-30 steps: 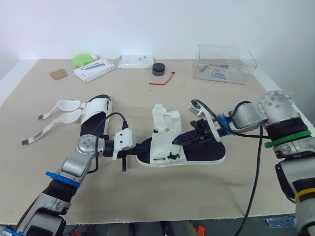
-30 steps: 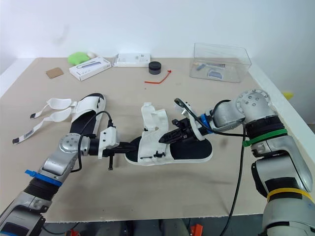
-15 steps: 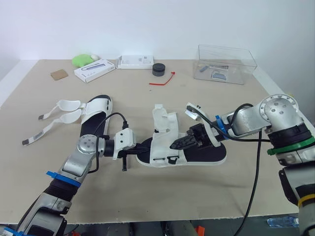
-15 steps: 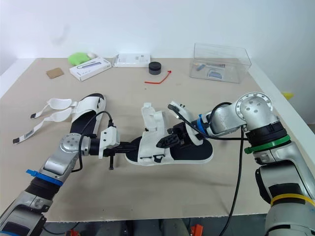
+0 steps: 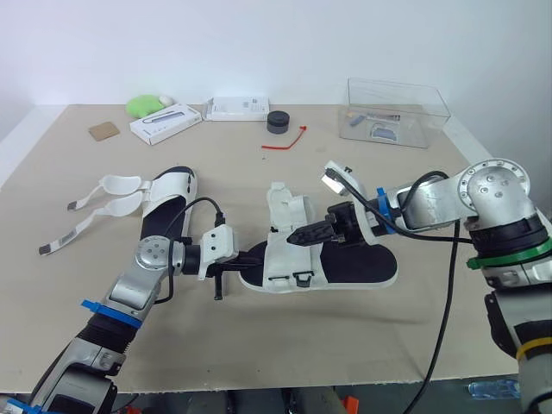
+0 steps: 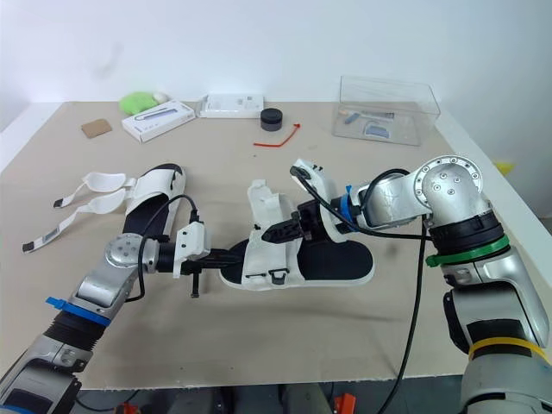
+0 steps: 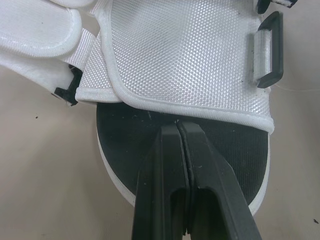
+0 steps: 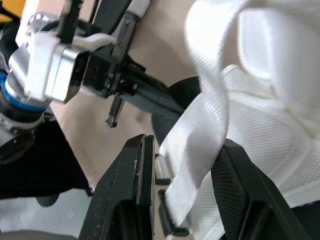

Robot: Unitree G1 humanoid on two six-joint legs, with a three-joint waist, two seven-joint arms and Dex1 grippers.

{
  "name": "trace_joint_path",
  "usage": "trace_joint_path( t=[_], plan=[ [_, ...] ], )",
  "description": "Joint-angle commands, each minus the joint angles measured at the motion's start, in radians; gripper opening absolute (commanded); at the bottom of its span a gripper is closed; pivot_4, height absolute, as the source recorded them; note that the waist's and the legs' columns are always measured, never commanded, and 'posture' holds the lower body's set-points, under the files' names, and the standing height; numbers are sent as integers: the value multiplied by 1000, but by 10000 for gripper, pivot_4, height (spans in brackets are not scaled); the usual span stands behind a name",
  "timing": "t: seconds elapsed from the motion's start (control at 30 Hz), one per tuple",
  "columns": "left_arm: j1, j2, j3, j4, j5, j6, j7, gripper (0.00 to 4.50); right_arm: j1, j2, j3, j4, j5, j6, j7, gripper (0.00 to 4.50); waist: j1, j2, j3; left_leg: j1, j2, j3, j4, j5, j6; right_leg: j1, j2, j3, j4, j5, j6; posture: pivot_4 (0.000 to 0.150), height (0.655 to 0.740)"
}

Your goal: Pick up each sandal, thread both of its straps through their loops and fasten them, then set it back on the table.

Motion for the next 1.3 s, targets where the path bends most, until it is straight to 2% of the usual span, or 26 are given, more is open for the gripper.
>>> trace_joint_path(
  t=[0.03,0.07,0.4,0.93,1.07,1.1,1.2,1.27,1.3],
  plan=[
    [11,10,-19,14,29,16,-1,0,-12,8,-53,-2,-17,6,15,6870,0,0,0,0,0,0,0,0,0,0,0,0,0,0,0,1500,7400],
    [13,10,-19,12,29,17,-1,0,-7,10,-55,-9,-22,13,20,359,0,0,0,0,0,0,0,0,0,0,0,0,0,0,0,1500,7400],
    [20,13,-17,5,30,20,6,0,48,4,-59,-108,0,26,12,359,0,0,0,0,0,0,0,0,0,0,0,0,0,0,0,1500,7400],
    [11,5,-22,10,28,25,6,0,155,-68,-26,-301,109,-94,-101,359,0,0,0,0,0,0,0,0,0,0,0,0,0,0,0,1500,7400],
    [6,2,-24,15,27,27,4,0,133,-83,-56,-347,17,-79,-35,12927,0,0,0,0,0,0,0,0,0,0,0,0,0,0,0,1500,7400],
    [6,2,-24,15,28,27,3,0,131,-89,-66,-353,-4,-78,-16,19399,0,0,0,0,0,0,0,0,0,0,0,0,0,0,0,1500,7400],
    [8,4,-25,10,26,31,0,0,139,-135,-109,-367,-7,-64,74,31988,0,0,0,0,0,0,0,0,0,0,0,0,0,0,0,1500,7400],
    [8,7,-25,8,24,34,-2,0,156,-177,-137,-386,-1,-45,154,41956,2,0,0,0,0,0,0,0,0,0,0,0,0,0,0,1500,7400],
    [8,8,-26,8,24,36,-3,0,178,-208,-165,-408,-14,-32,213,44038,2,0,0,0,0,0,0,0,0,0,0,0,-1,0,0,1500,7400]
  ],
)
